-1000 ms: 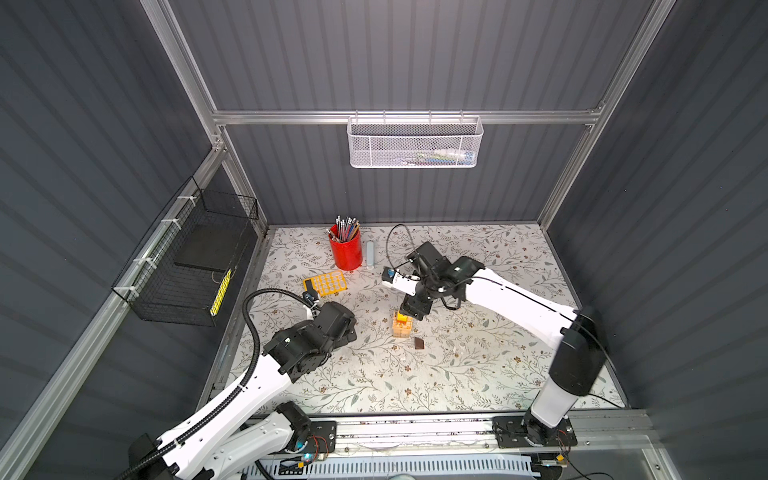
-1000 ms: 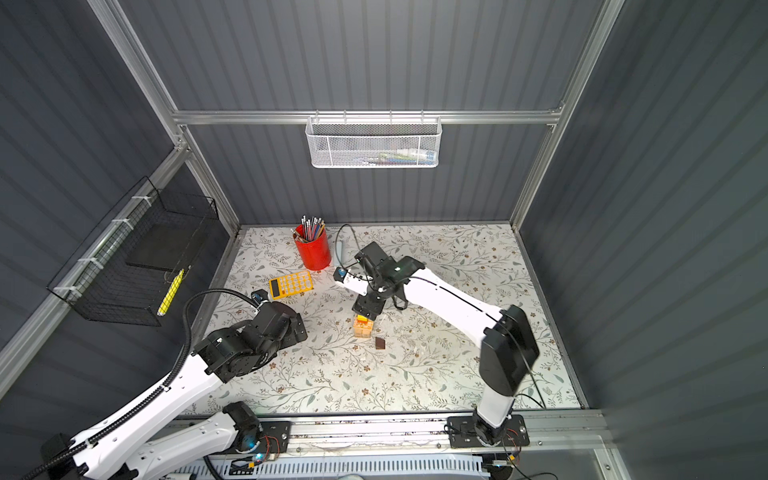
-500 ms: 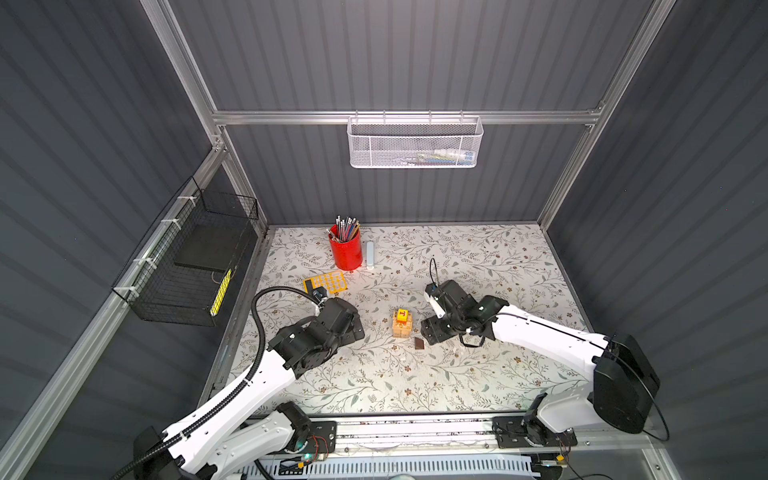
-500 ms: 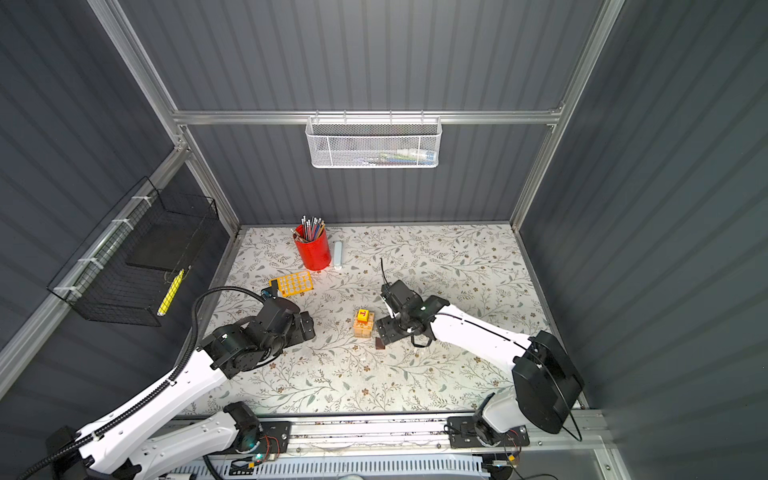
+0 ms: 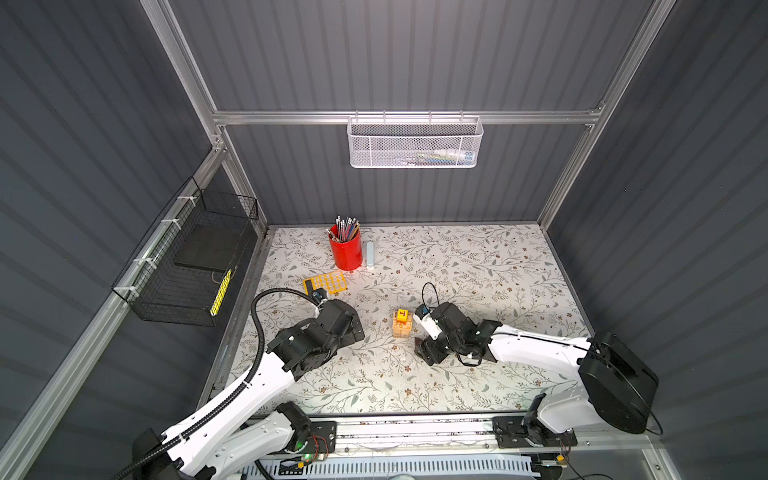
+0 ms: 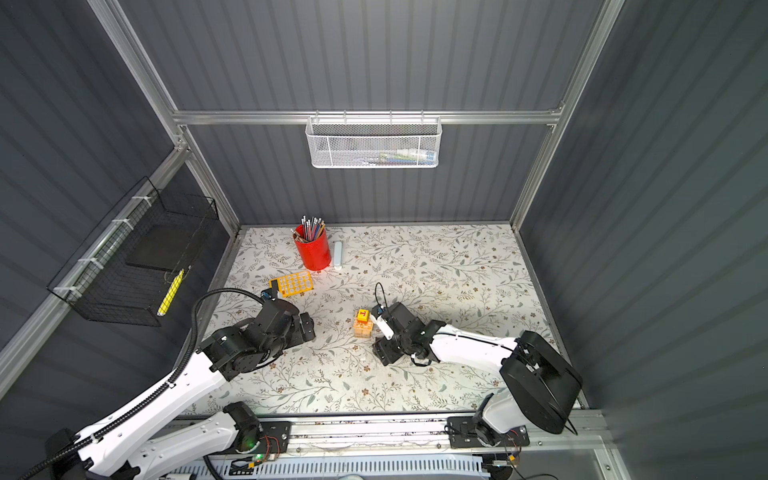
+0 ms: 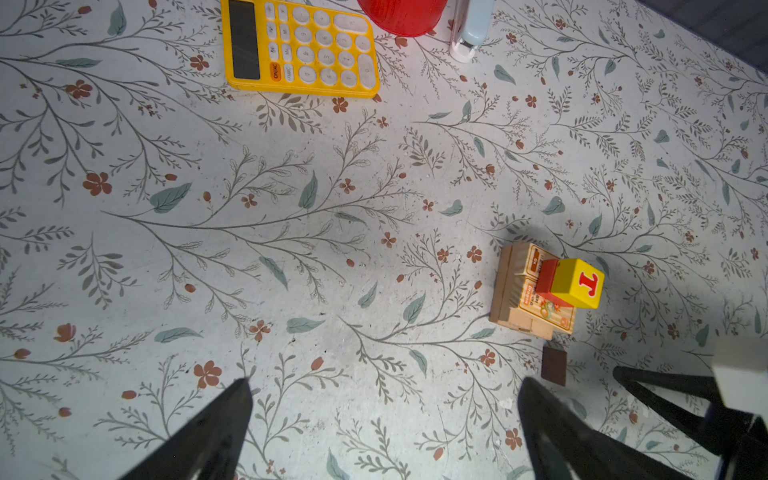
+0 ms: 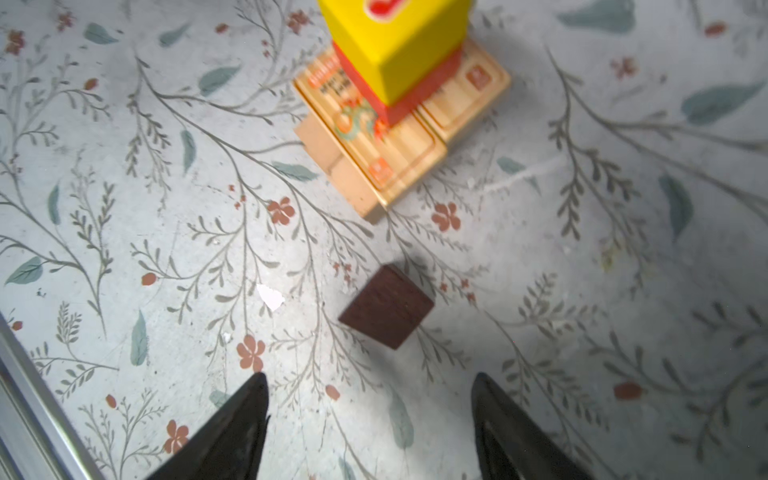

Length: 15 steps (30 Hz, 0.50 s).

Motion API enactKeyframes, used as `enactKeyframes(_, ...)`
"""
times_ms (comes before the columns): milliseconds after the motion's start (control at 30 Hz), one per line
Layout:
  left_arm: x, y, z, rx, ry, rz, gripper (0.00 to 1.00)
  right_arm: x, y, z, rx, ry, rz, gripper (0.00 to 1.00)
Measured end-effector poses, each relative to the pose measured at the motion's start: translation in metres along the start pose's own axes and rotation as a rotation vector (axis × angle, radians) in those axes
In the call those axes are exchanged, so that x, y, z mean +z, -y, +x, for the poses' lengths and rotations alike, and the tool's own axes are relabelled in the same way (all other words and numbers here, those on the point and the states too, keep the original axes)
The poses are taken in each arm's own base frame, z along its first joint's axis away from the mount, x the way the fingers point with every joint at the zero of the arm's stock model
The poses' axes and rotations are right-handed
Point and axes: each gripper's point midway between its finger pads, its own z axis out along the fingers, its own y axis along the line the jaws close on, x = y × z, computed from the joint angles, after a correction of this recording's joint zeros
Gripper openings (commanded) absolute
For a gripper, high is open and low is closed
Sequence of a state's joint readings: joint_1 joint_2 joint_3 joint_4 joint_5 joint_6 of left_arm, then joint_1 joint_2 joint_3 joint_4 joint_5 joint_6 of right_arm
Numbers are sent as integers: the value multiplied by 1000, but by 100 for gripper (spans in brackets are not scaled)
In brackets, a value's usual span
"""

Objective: Build the wood block tower
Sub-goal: 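Move the open right gripper over the dark brown block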

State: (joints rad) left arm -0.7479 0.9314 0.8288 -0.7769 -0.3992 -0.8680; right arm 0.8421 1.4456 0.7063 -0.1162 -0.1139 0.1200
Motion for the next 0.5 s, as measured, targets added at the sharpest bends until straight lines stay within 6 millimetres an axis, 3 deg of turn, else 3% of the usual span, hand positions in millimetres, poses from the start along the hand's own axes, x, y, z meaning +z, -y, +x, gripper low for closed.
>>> enactKeyframes(500,-2,-4,0,2,4,-13,99,26,-1,-9,-203,64,-108,76)
